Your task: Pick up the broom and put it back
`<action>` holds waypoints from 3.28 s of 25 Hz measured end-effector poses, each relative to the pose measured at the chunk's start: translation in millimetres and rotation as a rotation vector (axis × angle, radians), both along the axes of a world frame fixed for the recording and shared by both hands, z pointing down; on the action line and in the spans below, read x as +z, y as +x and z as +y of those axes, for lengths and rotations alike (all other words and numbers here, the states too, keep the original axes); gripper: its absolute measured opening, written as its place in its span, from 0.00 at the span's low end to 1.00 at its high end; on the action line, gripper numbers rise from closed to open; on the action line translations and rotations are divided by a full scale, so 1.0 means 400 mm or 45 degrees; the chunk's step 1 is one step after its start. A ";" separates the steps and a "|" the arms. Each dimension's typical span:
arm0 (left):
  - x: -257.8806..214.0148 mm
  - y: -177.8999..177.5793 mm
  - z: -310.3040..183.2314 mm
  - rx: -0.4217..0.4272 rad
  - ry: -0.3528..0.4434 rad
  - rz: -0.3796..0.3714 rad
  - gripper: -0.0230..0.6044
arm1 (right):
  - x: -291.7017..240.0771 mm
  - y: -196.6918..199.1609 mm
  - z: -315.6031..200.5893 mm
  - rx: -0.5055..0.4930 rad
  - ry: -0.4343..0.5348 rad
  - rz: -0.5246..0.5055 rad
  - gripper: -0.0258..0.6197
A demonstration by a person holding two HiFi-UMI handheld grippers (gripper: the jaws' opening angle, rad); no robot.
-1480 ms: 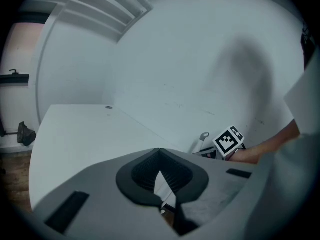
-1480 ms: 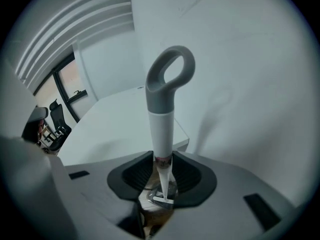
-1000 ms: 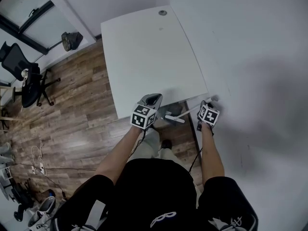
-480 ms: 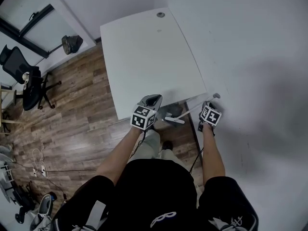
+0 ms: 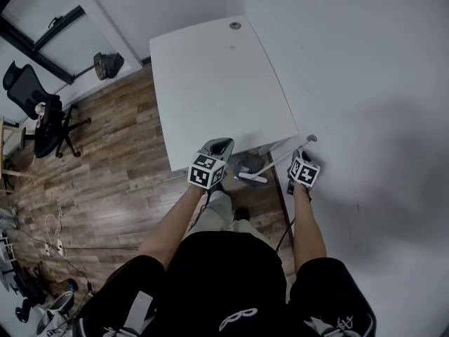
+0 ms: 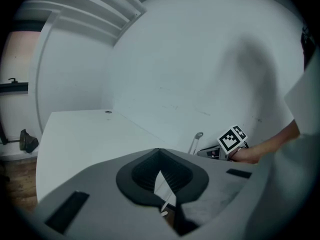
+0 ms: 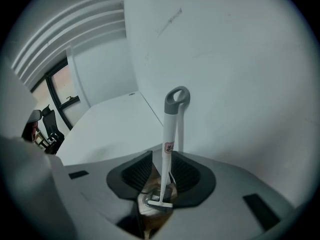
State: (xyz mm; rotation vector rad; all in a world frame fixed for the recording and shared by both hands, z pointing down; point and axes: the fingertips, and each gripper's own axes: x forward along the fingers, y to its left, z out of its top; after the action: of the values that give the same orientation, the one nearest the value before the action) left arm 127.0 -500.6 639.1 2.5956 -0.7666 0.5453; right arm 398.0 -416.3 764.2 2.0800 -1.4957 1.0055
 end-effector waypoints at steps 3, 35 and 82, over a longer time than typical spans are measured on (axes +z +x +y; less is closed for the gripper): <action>-0.003 -0.020 0.011 -0.054 -0.006 0.010 0.05 | -0.014 -0.008 0.005 -0.027 0.029 -0.003 0.24; -0.151 -0.305 0.344 -0.534 0.002 0.267 0.05 | -0.366 -0.322 0.149 -0.513 0.450 -0.025 0.08; -0.292 -0.739 0.864 -0.387 0.128 0.228 0.05 | -0.556 -0.844 0.774 -0.610 0.550 0.013 0.08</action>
State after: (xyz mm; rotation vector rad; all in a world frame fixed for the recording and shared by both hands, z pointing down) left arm -168.5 -154.9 522.3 2.5054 -1.1234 0.1854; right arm 60.4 -106.7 541.9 1.8209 -2.2160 0.5213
